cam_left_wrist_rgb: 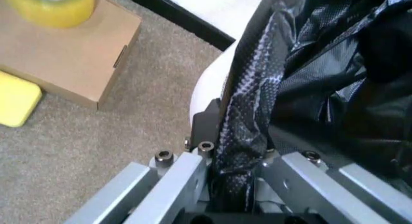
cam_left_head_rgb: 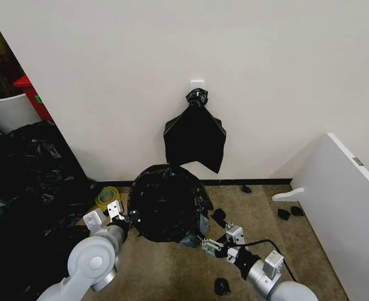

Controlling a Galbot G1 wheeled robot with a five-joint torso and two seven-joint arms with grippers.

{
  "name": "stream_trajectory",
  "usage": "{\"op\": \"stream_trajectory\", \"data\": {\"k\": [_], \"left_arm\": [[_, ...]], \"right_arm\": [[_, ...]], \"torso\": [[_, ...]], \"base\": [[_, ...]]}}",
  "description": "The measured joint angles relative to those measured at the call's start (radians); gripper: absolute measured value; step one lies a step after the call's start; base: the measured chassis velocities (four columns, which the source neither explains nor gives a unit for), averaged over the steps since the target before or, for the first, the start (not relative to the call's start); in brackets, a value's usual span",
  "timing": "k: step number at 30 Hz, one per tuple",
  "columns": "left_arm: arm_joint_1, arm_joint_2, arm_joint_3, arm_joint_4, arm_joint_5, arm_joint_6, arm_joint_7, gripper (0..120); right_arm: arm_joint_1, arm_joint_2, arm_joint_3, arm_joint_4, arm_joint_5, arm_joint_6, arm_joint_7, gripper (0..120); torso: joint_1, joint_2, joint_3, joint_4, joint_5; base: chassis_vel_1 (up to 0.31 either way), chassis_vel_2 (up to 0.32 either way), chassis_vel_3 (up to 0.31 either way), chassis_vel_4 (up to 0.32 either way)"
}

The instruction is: Place the garbage bag over the trash bin.

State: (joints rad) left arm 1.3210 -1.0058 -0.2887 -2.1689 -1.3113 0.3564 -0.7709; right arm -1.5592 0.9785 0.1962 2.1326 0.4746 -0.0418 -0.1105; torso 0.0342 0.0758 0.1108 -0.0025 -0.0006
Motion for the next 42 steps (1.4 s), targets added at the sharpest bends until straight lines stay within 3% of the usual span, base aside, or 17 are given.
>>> {"op": "stream_trajectory", "data": {"k": [6,13,15,17,22,27,34,42], "left_arm": [[0.0,0.0,0.0,-0.003,0.0,0.001,0.0,0],[0.0,-0.001,0.003,-0.003,0.001,0.002,0.001,0],[0.0,-0.001,0.003,-0.003,0.001,0.002,0.001,0],[0.001,0.0,0.002,-0.003,0.001,0.002,0.002,0],[0.004,0.001,-0.001,-0.002,0.001,0.002,0.009,0],[0.021,0.006,-0.006,-0.007,0.002,0.005,0.045,0],[0.031,0.01,-0.013,-0.027,-0.009,0.036,0.075,0],[0.036,0.01,-0.012,-0.033,-0.01,0.067,0.08,0]], "right_arm": [[-0.005,-0.006,0.004,-0.003,0.003,0.006,0.012,43],[-0.013,-0.007,0.004,-0.004,0.0,0.023,0.028,13],[-0.013,-0.006,0.004,-0.004,0.0,0.025,0.03,11],[-0.014,-0.005,0.004,-0.005,-0.001,0.035,0.035,0],[-0.022,0.003,0.011,-0.003,0.031,0.043,0.043,0],[-0.015,0.009,0.033,0.001,0.157,0.011,0.085,0],[0.015,0.024,0.092,-0.022,0.401,-0.089,0.183,0],[0.025,0.034,0.118,-0.056,0.477,-0.161,0.209,0]], "torso": [[0.0,0.0,0.0,0.0,0.0],[0.0,0.0,0.0,0.0,0.0],[0.0,0.0,0.0,0.0,0.0],[0.0,0.0,0.0,-0.0001,0.0],[0.0,0.0,0.0,-0.0001,0.0],[0.0,0.0,0.0,0.0,-0.0001],[0.0,0.0,0.0,0.0,0.0001],[0.0,0.0,0.0,0.0,0.0]], "base": [[0.0,0.0,0.0,0.0],[0.0,0.0,0.0,0.0],[0.0,0.0,0.0,0.0],[0.0,0.0,0.0,0.0],[0.0,0.0,0.0,0.0],[0.0,0.0,0.0,0.0],[0.0,0.0,0.0,0.0],[0.0,0.0,0.0,0.0]]}}
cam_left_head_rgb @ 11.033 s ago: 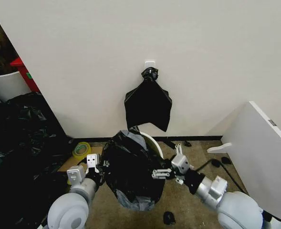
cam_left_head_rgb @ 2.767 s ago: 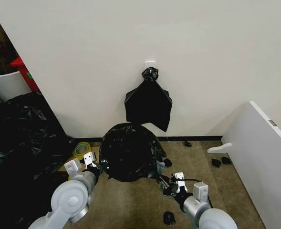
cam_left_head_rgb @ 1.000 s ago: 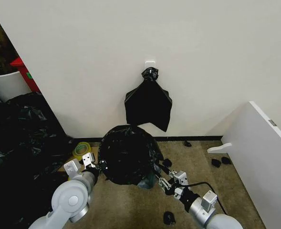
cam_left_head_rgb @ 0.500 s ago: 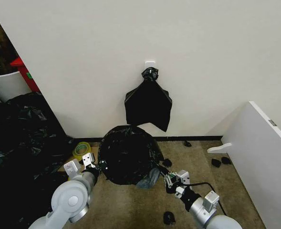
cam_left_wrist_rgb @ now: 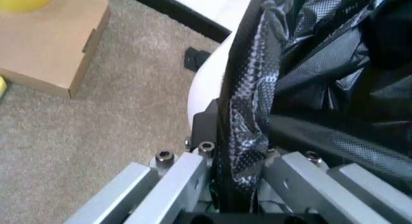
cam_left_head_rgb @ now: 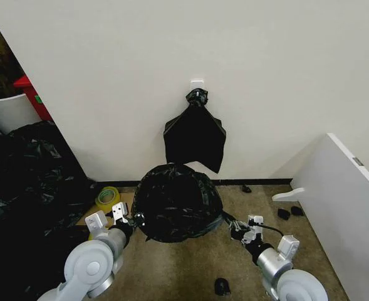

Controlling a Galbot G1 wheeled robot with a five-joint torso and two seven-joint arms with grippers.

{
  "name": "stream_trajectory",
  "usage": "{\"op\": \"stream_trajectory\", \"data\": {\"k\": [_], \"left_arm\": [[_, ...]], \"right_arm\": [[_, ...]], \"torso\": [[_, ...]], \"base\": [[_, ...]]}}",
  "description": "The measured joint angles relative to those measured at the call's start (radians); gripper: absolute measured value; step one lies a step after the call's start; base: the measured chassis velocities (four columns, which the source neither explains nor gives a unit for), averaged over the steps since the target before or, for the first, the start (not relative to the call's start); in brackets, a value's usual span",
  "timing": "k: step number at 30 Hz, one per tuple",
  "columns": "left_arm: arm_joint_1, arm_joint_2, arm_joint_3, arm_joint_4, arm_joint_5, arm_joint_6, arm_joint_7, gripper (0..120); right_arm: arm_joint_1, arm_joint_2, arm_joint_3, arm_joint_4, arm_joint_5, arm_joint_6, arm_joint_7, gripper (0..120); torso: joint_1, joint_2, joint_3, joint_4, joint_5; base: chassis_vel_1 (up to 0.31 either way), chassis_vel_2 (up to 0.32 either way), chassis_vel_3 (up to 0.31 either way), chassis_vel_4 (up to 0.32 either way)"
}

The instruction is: Place the garbage bag over the trash bin.

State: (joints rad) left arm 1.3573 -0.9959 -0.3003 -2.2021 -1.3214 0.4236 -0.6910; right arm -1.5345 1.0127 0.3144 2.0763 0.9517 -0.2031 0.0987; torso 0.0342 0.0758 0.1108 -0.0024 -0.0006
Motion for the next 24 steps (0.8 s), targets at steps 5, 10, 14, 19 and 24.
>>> {"op": "stream_trajectory", "data": {"k": [5,10,14,19,24], "left_arm": [[0.008,0.001,0.002,-0.023,-0.004,0.028,0.036,0],[0.009,-0.003,0.004,-0.033,-0.012,0.034,0.049,0],[0.006,-0.008,0.008,-0.033,-0.014,0.033,0.049,0],[0.0,-0.008,0.008,-0.025,-0.014,0.029,0.04,0],[-0.011,-0.012,0.002,-0.004,-0.014,0.015,0.014,0]], "right_arm": [[-0.003,0.012,-0.017,-0.016,-0.078,-0.033,-0.003,0],[-0.009,0.023,-0.035,-0.025,-0.157,-0.024,-0.021,0],[-0.019,0.034,-0.048,-0.025,-0.204,-0.006,-0.034,0],[-0.033,0.033,-0.049,-0.017,-0.222,0.02,-0.041,8],[-0.072,0.015,-0.037,-0.007,-0.259,0.082,-0.078,30]], "torso": [[0.0,0.0,0.0,0.0,-0.0001],[0.0,0.0,0.0,0.0,0.0001],[0.0,0.0,0.0,-0.0001,-0.0001],[0.0,0.0,0.0,0.0,-0.0001],[0.0,0.0,0.0,-0.0001,0.0]], "base": [[0.0,0.0,0.0,0.0],[0.0,0.0,0.0,0.0],[0.0,0.0,0.0,0.0],[0.0,0.0,0.0,0.0],[0.0,0.0,0.0,0.0]]}}
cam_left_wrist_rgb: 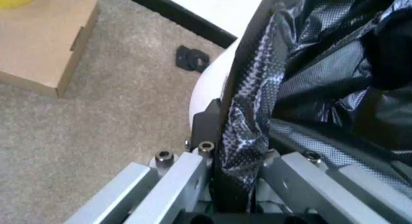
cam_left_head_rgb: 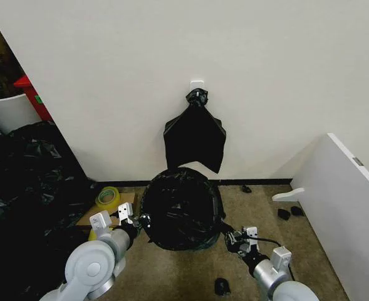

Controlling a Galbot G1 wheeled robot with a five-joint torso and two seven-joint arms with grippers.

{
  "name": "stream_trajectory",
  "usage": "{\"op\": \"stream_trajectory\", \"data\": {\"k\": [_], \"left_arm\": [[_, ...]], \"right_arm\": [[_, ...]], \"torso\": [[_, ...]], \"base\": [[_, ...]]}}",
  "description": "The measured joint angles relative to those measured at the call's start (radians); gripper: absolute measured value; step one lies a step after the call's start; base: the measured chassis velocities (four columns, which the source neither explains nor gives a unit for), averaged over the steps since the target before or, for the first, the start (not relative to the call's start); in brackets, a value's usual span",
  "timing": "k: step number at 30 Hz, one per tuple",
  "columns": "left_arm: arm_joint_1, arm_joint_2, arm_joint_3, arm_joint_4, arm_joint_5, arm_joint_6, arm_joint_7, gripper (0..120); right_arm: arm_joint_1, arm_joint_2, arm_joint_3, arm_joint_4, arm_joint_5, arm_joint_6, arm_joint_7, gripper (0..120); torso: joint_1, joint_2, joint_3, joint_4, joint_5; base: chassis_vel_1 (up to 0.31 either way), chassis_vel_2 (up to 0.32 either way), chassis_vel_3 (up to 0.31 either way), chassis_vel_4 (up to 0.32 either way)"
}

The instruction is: Place the garbage bag over the trash bin.

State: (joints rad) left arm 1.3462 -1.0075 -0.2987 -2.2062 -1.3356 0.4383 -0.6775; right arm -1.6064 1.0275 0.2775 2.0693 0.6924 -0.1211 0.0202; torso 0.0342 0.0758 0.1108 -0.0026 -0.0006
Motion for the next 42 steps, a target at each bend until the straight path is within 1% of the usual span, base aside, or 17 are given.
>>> {"op": "stream_trajectory", "data": {"k": [1,4,7,8,9,12,13,16,17,20,22,23,29,31,32,35,42], "left_arm": [[0.0,0.0,0.0,0.0,0.0,0.0,0.0,0],[-0.007,-0.002,-0.002,0.006,-0.009,-0.009,-0.034,0],[-0.008,-0.001,-0.002,0.006,-0.01,-0.009,-0.038,0],[-0.007,0.002,-0.002,0.006,-0.01,-0.008,-0.038,0],[-0.007,0.002,-0.002,0.006,-0.01,-0.008,-0.038,0],[0.003,0.017,-0.003,0.008,0.034,-0.005,0.006,0],[0.003,0.017,-0.003,0.008,0.034,-0.005,0.006,0],[0.008,0.045,-0.005,0.022,0.087,-0.01,0.088,0],[0.008,0.045,-0.005,0.022,0.087,-0.01,0.088,0],[0.011,0.074,-0.005,0.039,0.178,-0.042,0.178,0],[0.012,0.081,-0.004,0.045,0.21,-0.055,0.205,0],[0.016,0.09,0.002,0.058,0.277,-0.083,0.248,0],[0.033,0.104,0.028,0.081,0.466,-0.185,0.39,0],[0.034,0.104,0.031,0.083,0.478,-0.194,0.401,0],[0.037,0.105,0.037,0.088,0.509,-0.216,0.431,0],[0.038,0.115,0.052,0.098,0.573,-0.271,0.514,0],[0.009,0.149,0.074,0.135,0.633,-0.322,0.579,0]], "right_arm": [[0.0,0.0,0.0,0.0,0.0,0.0,0.0,30],[-0.045,-0.025,0.004,0.001,-0.107,0.072,-0.079,45],[-0.051,-0.029,0.011,0.001,-0.11,0.081,-0.084,52],[-0.054,-0.033,0.023,0.001,-0.108,0.084,-0.083,58],[-0.054,-0.033,0.023,0.001,-0.108,0.084,-0.083,58],[-0.068,-0.048,0.087,0.008,-0.04,0.069,-0.082,73],[-0.068,-0.048,0.087,0.008,-0.04,0.069,-0.082,73],[-0.13,-0.101,0.199,0.027,0.085,0.08,-0.236,88],[-0.13,-0.101,0.199,0.027,0.085,0.08,-0.236,88],[-0.159,-0.152,0.284,0.035,0.219,0.091,-0.386,98],[-0.15,-0.168,0.306,0.043,0.268,0.082,-0.405,99],[-0.124,-0.189,0.322,0.062,0.324,0.056,-0.403,100],[0.0,-0.285,0.32,0.166,0.472,-0.07,-0.312,100],[0.012,-0.293,0.316,0.173,0.481,-0.079,-0.305,100],[0.045,-0.314,0.297,0.184,0.511,-0.104,-0.282,100],[0.156,-0.371,0.239,0.177,0.604,-0.165,-0.243,100],[0.257,-0.402,0.204,0.114,0.658,-0.214,-0.214,100]], "torso": [[0.0,0.0,0.0,0.0,0.0],[0.0,0.0,0.0,0.0,0.0],[0.0,0.0,0.0,0.0,0.0],[0.0,0.0,0.0,0.0001,0.0],[0.0,0.0,0.0,0.0001,0.0],[0.0,0.0,0.0,0.0002,0.0003],[0.0,0.0,0.0,0.0002,0.0003],[0.0,0.0,0.0,-0.0002,-0.0002],[0.0,0.0,0.0,-0.0002,-0.0002],[0.0,0.0,0.0,-0.0003,0.0001],[0.0,0.0,0.0,-0.0002,0.0002],[0.0,0.0,0.0,-0.0002,0.0001],[0.0,0.0,0.0,0.0002,-0.0005],[0.0,0.0,0.0,0.0004,-0.0005],[0.0,0.0,0.0,-0.0004,0.0001],[0.0,0.0,0.0,0.0003,-0.0003],[0.0,0.0,0.0,-0.0002,0.0001]], "base": [[0.0,0.0,0.0,0.0],[0.0,0.0,0.0,0.0],[0.0,0.0,0.0,0.0],[0.0,0.0,0.0,0.0],[0.0,0.0,0.0,0.0],[0.0,0.0,0.0,0.0],[0.0,0.0,0.0,0.0],[0.0,0.0,0.0,0.0],[0.0,0.0,0.0,0.0],[0.0,0.0,0.0,0.0],[0.0,0.0,0.0,0.0],[0.0,0.0,0.0,0.0],[0.0,0.0,0.0,0.0],[0.0,0.0,0.0,0.0],[0.0,0.0,0.0,0.0],[0.0,0.0,0.0,0.0],[0.0,0.0,0.0,0.0]]}}
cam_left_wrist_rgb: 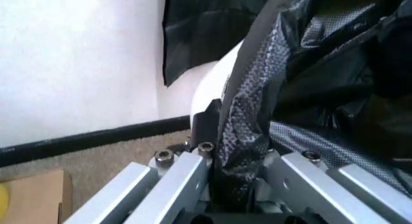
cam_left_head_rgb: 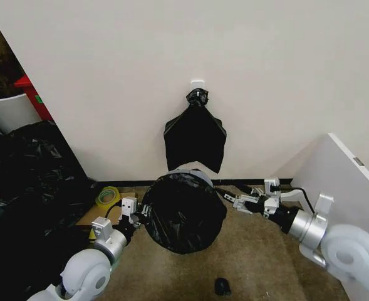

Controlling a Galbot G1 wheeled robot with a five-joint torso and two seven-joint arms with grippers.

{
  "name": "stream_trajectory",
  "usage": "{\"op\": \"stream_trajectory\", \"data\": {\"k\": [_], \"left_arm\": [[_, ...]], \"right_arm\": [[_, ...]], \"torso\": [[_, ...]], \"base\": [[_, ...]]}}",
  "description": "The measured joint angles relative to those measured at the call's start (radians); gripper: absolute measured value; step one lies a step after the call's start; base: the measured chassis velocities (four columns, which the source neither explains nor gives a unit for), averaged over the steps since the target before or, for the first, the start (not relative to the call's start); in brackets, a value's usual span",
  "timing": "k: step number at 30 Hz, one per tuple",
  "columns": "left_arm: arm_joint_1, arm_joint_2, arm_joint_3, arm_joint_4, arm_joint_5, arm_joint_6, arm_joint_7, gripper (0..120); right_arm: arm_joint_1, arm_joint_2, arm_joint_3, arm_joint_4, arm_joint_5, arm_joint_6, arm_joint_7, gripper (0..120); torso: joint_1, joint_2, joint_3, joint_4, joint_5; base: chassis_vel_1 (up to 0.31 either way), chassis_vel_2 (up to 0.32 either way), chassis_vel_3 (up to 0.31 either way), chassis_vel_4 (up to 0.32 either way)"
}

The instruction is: Place the garbage bag over the trash bin.

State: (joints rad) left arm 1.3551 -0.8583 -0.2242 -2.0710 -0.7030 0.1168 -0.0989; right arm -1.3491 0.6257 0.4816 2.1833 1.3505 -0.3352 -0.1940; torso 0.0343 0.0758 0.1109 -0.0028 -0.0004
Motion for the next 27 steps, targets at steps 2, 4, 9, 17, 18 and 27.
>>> {"op": "stream_trajectory", "data": {"k": [2,4,9,17,18,27], "left_arm": [[-0.003,0.004,0.003,0.006,0.005,-0.003,0.005,0],[-0.011,0.008,0.005,0.012,0.008,-0.005,0.006,0],[-0.021,0.011,0.009,0.014,0.008,-0.009,0.012,0],[-0.026,0.002,0.016,0.012,0.022,-0.009,0.018,0],[-0.026,0.002,0.017,0.012,0.026,-0.008,0.019,0],[-0.026,0.004,0.023,0.013,0.04,-0.001,0.02,0]], "right_arm": [[0.019,-0.002,-0.005,-0.014,0.003,-0.01,0.0,100],[0.032,-0.004,-0.01,-0.027,0.001,-0.017,-0.001,100],[0.053,-0.002,-0.03,-0.051,-0.014,-0.022,-0.002,100],[0.178,0.017,-0.148,-0.087,-0.03,-0.045,-0.003,98],[0.199,0.021,-0.172,-0.092,-0.034,-0.047,-0.002,98],[0.269,0.044,-0.252,-0.117,-0.045,-0.057,0.008,70]], "torso": [[0.0,0.0,0.0,0.0005,0.0],[0.0,0.0,0.0,0.0004,-0.0003],[0.0,0.0,0.0,0.0,-0.0001],[0.0,0.0,0.0,0.0003,-0.0003],[0.0,0.0,0.0,0.0003,-0.0002],[0.0,0.0,0.0,0.0003,-0.0002]], "base": [[0.0,0.0,0.0,0.0],[0.0,0.0,0.0,0.0],[0.0,0.0,0.0,0.0],[0.0,0.0,0.0,0.0],[0.0,0.0,0.0,0.0],[0.0,0.0,0.0,0.0]]}}
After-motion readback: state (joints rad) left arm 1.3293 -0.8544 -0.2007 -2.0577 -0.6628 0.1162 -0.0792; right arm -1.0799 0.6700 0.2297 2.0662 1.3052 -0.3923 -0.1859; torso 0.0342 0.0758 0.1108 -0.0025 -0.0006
